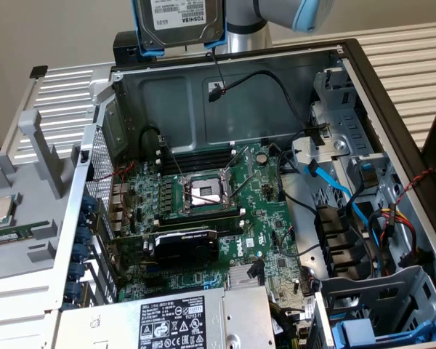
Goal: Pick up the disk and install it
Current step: 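Pick up the disk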
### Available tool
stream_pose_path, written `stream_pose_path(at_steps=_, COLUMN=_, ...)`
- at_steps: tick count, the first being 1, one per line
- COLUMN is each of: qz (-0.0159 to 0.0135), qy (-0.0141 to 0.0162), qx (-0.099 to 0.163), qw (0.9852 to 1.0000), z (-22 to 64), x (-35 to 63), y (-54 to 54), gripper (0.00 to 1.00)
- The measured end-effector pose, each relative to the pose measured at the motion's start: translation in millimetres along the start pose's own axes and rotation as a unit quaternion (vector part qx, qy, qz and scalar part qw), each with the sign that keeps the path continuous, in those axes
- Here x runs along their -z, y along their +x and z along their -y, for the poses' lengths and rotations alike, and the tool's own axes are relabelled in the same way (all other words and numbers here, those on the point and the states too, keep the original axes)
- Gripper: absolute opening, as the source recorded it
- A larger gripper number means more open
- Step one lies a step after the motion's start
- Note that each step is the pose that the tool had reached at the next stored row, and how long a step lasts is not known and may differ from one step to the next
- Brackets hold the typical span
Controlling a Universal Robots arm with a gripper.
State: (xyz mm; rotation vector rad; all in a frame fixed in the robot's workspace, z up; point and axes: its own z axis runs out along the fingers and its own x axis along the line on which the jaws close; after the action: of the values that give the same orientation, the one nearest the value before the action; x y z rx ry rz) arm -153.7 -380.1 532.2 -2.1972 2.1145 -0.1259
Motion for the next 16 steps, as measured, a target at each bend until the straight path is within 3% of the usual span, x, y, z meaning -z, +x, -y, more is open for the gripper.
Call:
stream_pose_path(at_steps=5, qz=-0.0004, qy=0.0001, qx=0.000, qw=1.0000, z=8.0, x=-1.0, y=6.6, gripper=0.37)
stream_pose_path(at_steps=11, qz=-0.0004, qy=0.0001, qx=0.000, qw=1.0000, z=25.3, x=-2.8, y=13.6, gripper=0.37)
stream_pose_path(at_steps=16, qz=-0.0021, qy=0.0001, qx=0.000, qw=1.0000, z=29.5, x=-2.5, y=20.3, gripper=0.37)
